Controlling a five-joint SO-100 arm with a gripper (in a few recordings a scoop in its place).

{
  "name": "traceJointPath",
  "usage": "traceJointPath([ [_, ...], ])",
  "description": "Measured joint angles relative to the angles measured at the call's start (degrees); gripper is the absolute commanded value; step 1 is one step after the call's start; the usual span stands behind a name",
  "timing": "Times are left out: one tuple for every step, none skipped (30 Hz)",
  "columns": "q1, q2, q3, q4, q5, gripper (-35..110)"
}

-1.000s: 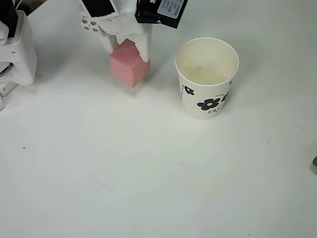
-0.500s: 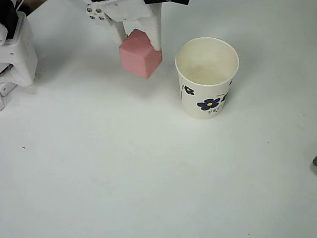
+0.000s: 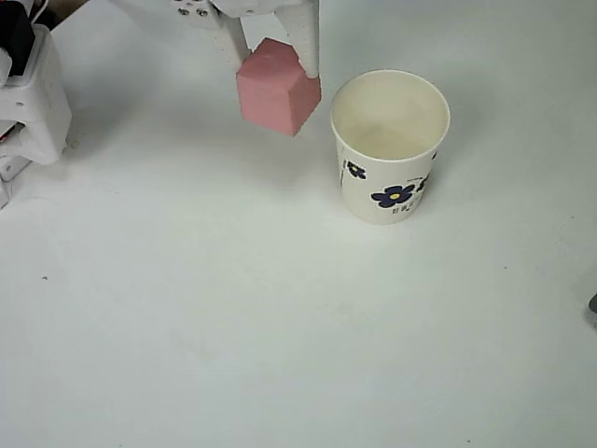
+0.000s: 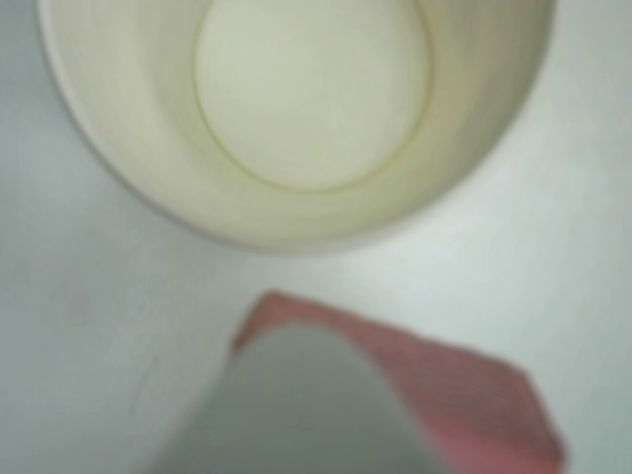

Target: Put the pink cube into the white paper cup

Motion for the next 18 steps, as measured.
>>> traceJointPath([
  [0.4, -0.8, -1.0, 0.3, -0.5, 12],
  [0.4, -1.7, -2.0, 0.3, -0.9, 12],
  [0.5, -2.7, -3.0, 0.3, -1.1, 12],
  [0.6, -3.4, -4.2, 0.6, -1.6, 12],
  [0.6, -4.0, -5.3, 1.1, -2.0, 12],
  [0.6, -4.5, -6.2, 1.2, -2.2, 12],
  [0.6, -4.9, -7.0, 1.3, -2.6, 12],
  [0.6, -5.5, -8.0, 1.3, -3.0, 12],
  [0.6, -5.9, -8.9, 1.3, -3.3, 12],
  [0.6, -6.2, -9.8, 1.7, -3.7, 12],
  [0.9, -6.7, -10.8, 2.0, -4.0, 12],
  [1.1, -7.1, -11.7, 2.3, -4.1, 12],
  [1.2, -7.7, -12.6, 2.7, -4.3, 12],
  [1.5, -8.3, -13.4, 3.1, -4.3, 12],
  [1.6, -8.8, -13.9, 3.3, -4.6, 12],
  [1.7, -9.1, -14.5, 3.3, -5.0, 12],
  [1.7, -9.9, -15.3, 3.3, -5.2, 12],
  [1.7, -10.5, -15.9, 3.3, -5.4, 12],
])
